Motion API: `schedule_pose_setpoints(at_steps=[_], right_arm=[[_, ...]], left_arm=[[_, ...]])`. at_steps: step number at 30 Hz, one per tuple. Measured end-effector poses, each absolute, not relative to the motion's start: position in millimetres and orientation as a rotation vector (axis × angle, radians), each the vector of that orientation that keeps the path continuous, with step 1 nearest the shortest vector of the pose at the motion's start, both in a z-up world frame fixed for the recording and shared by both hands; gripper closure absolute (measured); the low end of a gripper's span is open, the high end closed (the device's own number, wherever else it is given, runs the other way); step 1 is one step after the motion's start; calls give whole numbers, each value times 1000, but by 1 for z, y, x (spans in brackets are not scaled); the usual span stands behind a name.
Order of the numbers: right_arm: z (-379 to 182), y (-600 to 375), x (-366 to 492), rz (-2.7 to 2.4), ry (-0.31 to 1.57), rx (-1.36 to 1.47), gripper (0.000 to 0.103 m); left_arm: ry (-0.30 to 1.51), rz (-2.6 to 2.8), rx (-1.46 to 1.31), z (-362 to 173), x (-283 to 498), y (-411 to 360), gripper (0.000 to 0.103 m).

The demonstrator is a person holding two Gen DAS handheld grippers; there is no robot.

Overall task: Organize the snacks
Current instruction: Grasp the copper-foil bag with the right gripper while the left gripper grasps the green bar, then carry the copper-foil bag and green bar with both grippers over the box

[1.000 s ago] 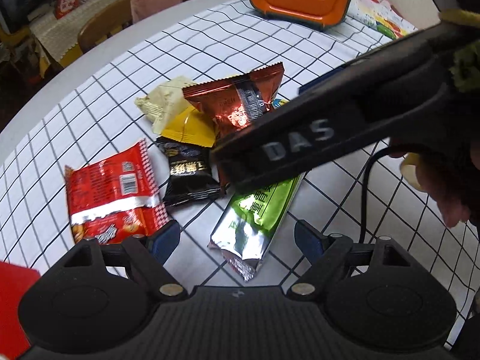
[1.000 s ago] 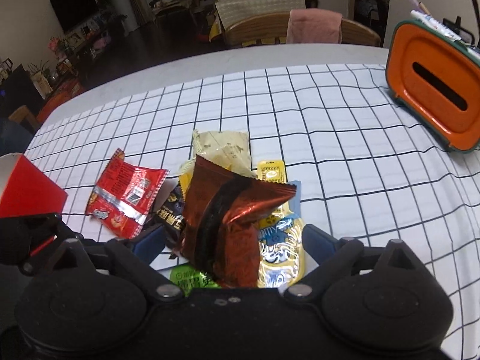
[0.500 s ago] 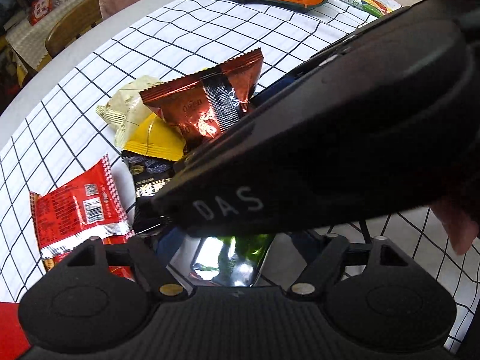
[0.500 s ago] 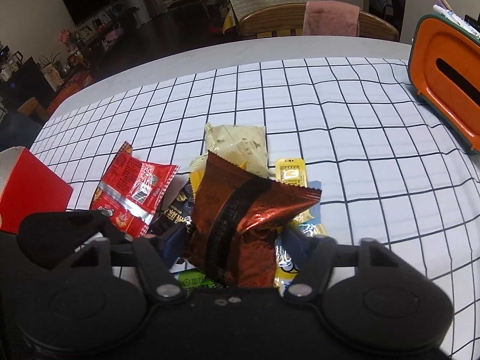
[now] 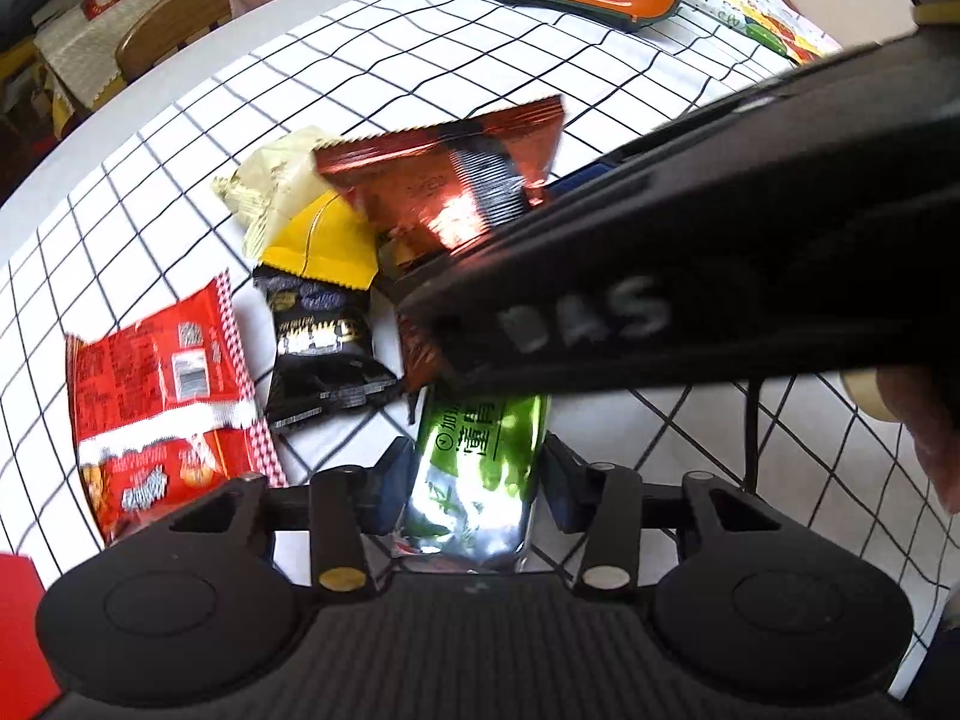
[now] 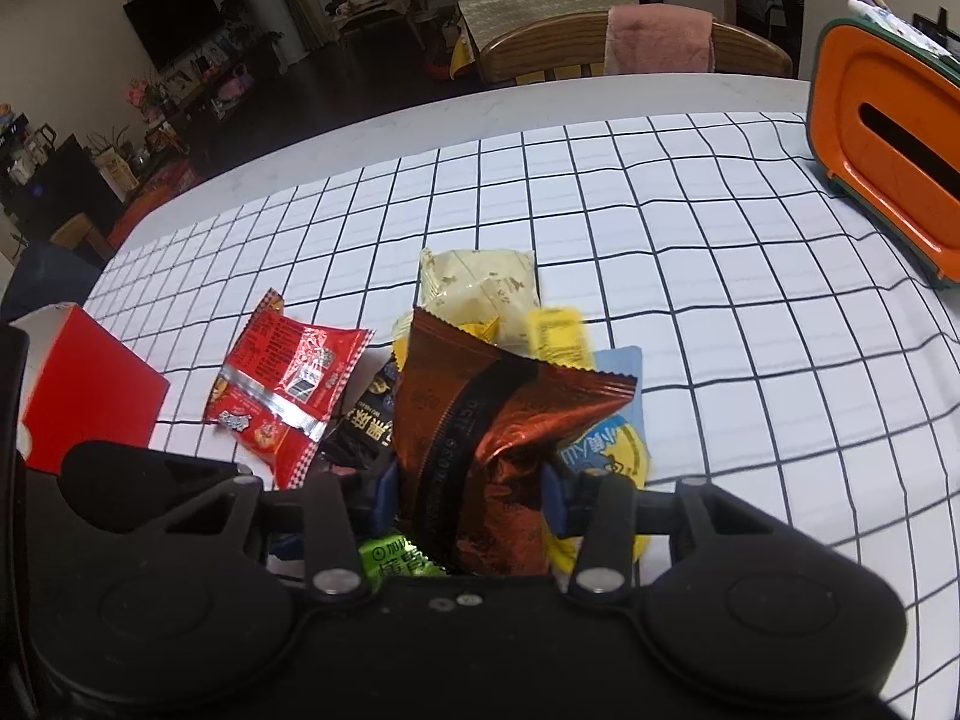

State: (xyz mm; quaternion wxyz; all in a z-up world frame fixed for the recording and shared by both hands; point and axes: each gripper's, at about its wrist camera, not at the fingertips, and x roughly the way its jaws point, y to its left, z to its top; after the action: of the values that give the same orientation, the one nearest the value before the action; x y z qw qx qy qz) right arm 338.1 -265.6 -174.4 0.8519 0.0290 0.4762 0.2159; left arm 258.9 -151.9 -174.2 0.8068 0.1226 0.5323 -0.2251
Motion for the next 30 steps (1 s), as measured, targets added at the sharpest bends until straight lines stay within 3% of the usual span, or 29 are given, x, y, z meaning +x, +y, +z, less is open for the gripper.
schedule_pose_setpoints(at_steps=[28, 30], right_arm=[[-125, -279, 239, 485, 943, 130, 63], [-119, -275, 230, 489, 937, 129, 63]], left_arm=[[1088, -321, 2, -121, 167, -71, 62], [1078, -318, -12, -113, 160, -64, 79]])
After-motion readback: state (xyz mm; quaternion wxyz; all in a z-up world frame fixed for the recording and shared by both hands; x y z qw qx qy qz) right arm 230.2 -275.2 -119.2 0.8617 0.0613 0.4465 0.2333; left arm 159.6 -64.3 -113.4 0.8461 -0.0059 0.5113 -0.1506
